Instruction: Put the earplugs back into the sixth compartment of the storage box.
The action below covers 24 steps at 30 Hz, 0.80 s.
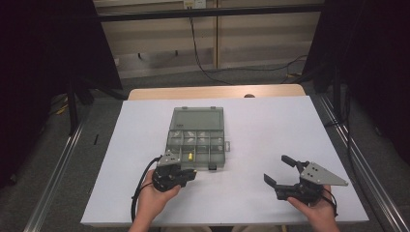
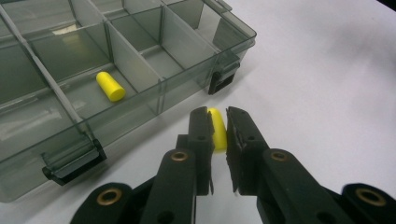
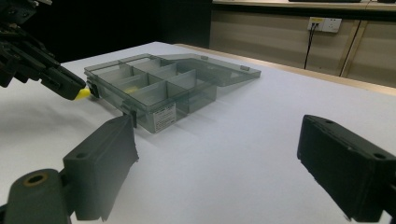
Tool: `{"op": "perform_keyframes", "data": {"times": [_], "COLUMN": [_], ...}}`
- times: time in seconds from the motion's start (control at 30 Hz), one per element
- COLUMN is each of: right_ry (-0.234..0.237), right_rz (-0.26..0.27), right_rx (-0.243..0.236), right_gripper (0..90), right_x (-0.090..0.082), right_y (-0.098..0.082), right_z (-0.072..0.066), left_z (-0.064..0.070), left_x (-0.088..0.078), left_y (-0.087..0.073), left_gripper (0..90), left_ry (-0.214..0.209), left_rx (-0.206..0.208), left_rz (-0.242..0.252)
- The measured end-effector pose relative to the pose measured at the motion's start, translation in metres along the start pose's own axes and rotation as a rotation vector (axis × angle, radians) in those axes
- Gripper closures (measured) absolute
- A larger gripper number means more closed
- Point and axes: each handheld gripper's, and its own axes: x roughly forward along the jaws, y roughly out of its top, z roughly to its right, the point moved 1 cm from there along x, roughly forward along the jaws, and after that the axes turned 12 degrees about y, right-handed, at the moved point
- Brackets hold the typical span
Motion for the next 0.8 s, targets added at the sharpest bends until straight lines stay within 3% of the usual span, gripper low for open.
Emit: {"op": "perform_keyframes", "data": {"times": [0.8], "right_ry": [0.000], "right_rz": [0.001], "right_rx": [-0.002], "right_gripper": [11.1], "right_x": [0.000], "right_y": [0.000], "right_z": [-0.001], "left_z": [-0.010], "left_x": [-0.013], "left_y": [0.018], "left_gripper": [80.6], "left_ry": [0.003], "left_rx": [-0.007], "left_rz": [0.032]}}
